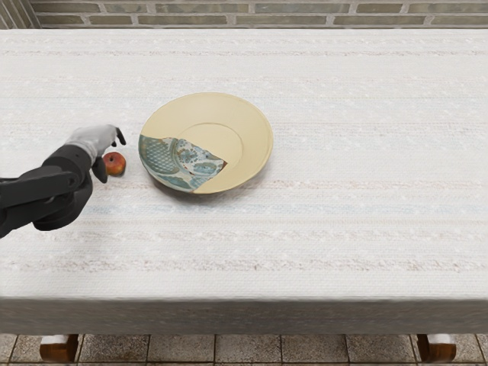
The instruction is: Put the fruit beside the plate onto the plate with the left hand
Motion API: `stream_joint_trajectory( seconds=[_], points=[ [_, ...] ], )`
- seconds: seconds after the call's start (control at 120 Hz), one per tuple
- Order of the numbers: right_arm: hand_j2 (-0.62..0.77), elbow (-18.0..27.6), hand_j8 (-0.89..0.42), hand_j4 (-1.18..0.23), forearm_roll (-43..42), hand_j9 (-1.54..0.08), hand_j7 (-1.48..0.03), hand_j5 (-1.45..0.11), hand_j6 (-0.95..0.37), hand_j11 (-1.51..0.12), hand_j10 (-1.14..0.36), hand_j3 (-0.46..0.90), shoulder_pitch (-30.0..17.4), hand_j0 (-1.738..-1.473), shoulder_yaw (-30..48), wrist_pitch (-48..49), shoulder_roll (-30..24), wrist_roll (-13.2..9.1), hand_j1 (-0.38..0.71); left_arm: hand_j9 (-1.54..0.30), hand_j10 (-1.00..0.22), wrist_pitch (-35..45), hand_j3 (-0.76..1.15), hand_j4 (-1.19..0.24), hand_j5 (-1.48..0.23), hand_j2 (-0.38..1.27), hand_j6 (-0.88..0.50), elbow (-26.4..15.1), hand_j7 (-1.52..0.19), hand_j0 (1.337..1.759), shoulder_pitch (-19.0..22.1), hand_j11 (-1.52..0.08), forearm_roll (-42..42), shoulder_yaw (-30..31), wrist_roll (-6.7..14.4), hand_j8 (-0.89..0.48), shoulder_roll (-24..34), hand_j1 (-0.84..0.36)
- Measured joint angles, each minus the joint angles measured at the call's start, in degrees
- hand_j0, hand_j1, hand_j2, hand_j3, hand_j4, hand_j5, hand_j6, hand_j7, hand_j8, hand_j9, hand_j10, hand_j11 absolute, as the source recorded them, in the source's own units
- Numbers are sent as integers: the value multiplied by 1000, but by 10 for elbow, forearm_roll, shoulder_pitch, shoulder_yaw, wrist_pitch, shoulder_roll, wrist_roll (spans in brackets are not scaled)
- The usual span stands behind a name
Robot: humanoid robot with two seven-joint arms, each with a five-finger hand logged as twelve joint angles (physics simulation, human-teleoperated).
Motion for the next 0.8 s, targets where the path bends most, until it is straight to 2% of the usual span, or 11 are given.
stream_joint_trajectory(
  seconds=[0.242,0.475,0.675,0.7,0.733,0.742,0.75,0.758,0.8],
  points=[
    [-3,0,-15,-15,0,-19,-20,-19,-15,-20,-15,0,0,-1658,0,0,0,0,-331,-541,-419,5,0,-419,-541,88,-420,12,-541,1658,7,-541,8,0,0,-420,-10,-147],
    [-3,0,-15,-15,0,-19,-20,-19,-15,-20,-15,0,0,-1658,0,0,0,0,-331,-647,-500,5,0,-500,-648,104,-501,17,-647,1658,8,-647,10,0,0,-501,-9,-245],
    [-3,0,-14,-15,0,-19,-20,-19,-14,-20,-15,0,0,-1658,0,0,0,0,-331,-684,-532,5,0,-532,-682,180,-547,22,-686,1658,7,-682,10,0,1,-531,-22,-280],
    [-3,0,-15,-15,0,-19,-20,-19,-14,-20,-15,0,0,-1658,0,0,0,0,-331,-693,-534,5,0,-537,-685,127,-517,26,-696,1656,8,-689,12,0,1,-533,-32,-293],
    [-3,0,-15,-15,0,-19,-20,-19,-15,-20,-15,0,0,-1658,0,0,0,0,-331,-699,-536,5,-14,-541,-688,208,-506,31,-704,1667,7,-694,13,4,2,-534,-41,-295],
    [-3,0,-15,-15,0,-19,-20,-19,-14,-20,-15,0,0,-1658,0,0,0,0,-331,-698,-539,5,50,-542,-687,185,-505,32,-704,1695,6,-692,13,5,2,-536,-43,-294],
    [-3,0,-15,-15,0,-19,-20,-19,-15,-20,-15,0,0,-1658,0,0,0,0,-331,-698,-540,5,64,-544,-686,165,-506,33,-704,1686,5,-692,13,6,2,-537,-45,-294],
    [-3,0,-15,-15,0,-19,-20,-19,-15,-20,-15,0,0,-1658,0,0,0,0,-331,-698,-542,5,149,-546,-685,144,-506,34,-705,1699,5,-691,14,7,2,-539,-47,-295],
    [-3,0,-15,-15,0,-20,-20,-19,-15,-20,-15,0,0,-1658,0,0,0,0,-331,-701,-546,4,403,-551,-684,38,-494,38,-709,1667,5,-692,15,12,2,-542,-49,-293]
  ],
)
